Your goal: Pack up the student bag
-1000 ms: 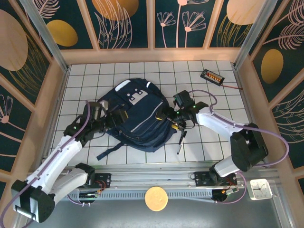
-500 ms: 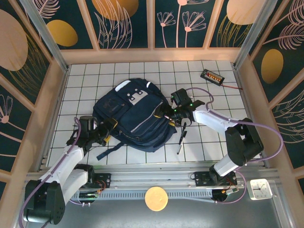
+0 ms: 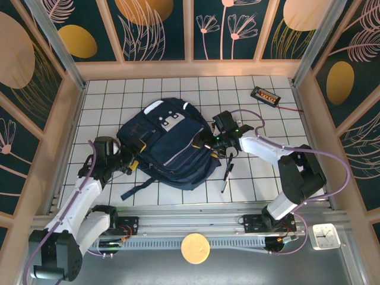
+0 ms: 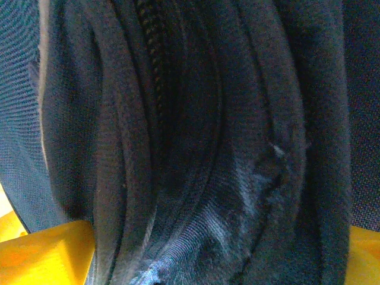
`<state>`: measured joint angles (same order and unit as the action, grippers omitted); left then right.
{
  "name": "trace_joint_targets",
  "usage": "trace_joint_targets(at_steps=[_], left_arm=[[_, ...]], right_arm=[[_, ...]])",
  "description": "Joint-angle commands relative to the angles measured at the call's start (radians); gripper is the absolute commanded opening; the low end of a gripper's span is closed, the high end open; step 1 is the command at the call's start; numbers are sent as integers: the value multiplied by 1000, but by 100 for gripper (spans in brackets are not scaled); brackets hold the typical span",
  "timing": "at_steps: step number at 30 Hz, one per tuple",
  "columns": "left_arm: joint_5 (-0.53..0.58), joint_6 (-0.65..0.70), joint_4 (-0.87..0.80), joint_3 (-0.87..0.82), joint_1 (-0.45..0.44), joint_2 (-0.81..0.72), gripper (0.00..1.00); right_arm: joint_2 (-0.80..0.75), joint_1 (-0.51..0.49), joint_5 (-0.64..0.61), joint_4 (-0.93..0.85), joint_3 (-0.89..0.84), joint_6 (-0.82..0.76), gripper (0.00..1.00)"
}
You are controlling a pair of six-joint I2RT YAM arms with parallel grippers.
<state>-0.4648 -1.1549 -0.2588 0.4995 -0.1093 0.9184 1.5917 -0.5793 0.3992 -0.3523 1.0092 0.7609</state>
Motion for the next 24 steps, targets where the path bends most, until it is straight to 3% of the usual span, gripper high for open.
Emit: trace_joint_targets(at_steps=[1, 14, 24], left_arm=[[-19, 24, 24, 46, 16, 68, 88], [-11, 121, 160, 98, 95, 323, 78], [-51, 135, 239, 159, 100, 455, 69]], right_arm=[[16, 10, 17, 16, 18, -22, 88], [24, 19, 17, 19, 14, -21, 84], [61, 21, 10, 19, 17, -22, 82]])
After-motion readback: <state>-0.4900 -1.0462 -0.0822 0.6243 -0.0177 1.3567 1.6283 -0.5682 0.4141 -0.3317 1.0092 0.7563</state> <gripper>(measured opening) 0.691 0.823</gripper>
